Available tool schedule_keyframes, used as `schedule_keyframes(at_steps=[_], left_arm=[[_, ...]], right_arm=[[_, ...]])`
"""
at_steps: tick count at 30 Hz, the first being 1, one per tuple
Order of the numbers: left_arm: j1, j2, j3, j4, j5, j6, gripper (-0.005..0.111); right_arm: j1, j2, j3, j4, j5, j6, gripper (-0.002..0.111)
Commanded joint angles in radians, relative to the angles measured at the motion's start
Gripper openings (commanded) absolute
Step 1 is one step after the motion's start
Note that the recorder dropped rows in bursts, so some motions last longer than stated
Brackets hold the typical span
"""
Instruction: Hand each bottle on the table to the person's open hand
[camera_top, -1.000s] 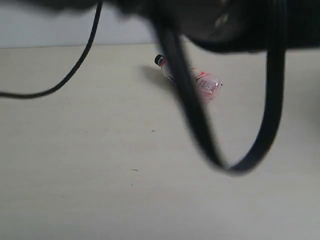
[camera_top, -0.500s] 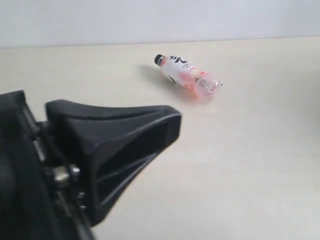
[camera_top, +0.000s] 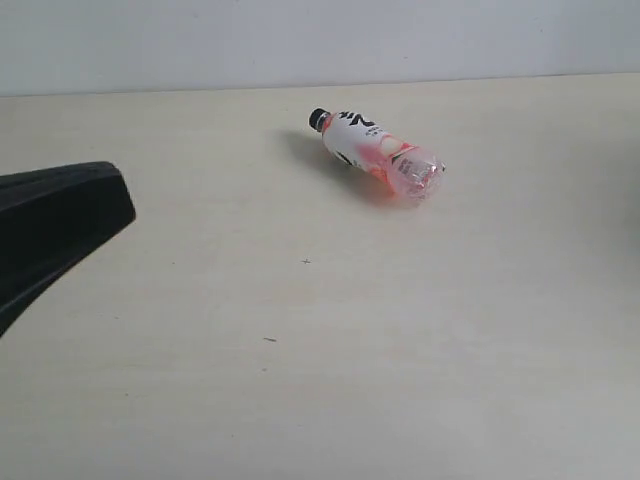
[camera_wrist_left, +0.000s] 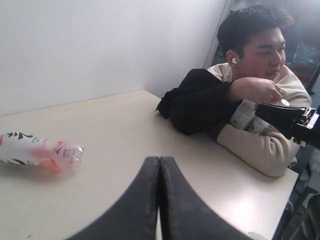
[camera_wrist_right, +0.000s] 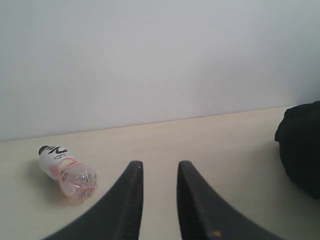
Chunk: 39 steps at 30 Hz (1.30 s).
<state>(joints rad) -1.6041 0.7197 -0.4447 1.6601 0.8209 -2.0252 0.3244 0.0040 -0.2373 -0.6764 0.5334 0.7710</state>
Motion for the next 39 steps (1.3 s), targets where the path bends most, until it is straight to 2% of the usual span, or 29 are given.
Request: schedule_keyframes(at_steps=[1,5,9,14,19,23,30,33,36,39], left_arm=[[-0.005,-0.05,0.026,0.016,-0.039,0.147,0.001],[-0.005,-0.08,0.04,-0.028,-0.119,0.361,0.001],[-0.005,-0.11,0.069,-0.089,-0.077,0.429,0.001],[-0.005,-0.205,0.153,-0.123,-0.019,0.429,0.001],[-0.005,-0.342,0.256,-0.117,-0.138,0.426,0.001],[-0.005,-0.451,0.323,-0.001,-0.204,0.316,0.001],[-0.005,-0.624,0.424,0.082,-0.239,0.243,0.001],[-0.005,-0.671,0.445,0.084,-0.324,0.239,0.001],[-0.005,-0.707,0.445,0.084,-0.346,0.238,0.001],[-0.005,-0.72,0.445,0.084,-0.281,0.268,0.001]], right_arm=[[0.002,-0.004,0.001,-0.003,-0.007,-0.002,0.025],[0.002,-0.004,0.001,-0.003,-0.007,-0.002,0.025],[0.002,-0.004,0.001,-0.003,-0.007,-0.002,0.025],[0.002,-0.004,0.001,-0.003,-0.007,-0.002,0.025],[0.002,-0.004,0.001,-0.003,-0.007,-0.002,0.025],[0.002,-0.004,0.001,-0.003,-0.007,-0.002,0.025],[0.002,-0.004,0.001,-0.003,-0.007,-0.004,0.025],[0.002,-0.004,0.001,-0.003,-0.007,-0.002,0.025],[0.002,-0.004,0.001,-0.003,-0.007,-0.002,0.025],[0.002,-0.004,0.001,-0.003,-0.007,-0.003,0.025]])
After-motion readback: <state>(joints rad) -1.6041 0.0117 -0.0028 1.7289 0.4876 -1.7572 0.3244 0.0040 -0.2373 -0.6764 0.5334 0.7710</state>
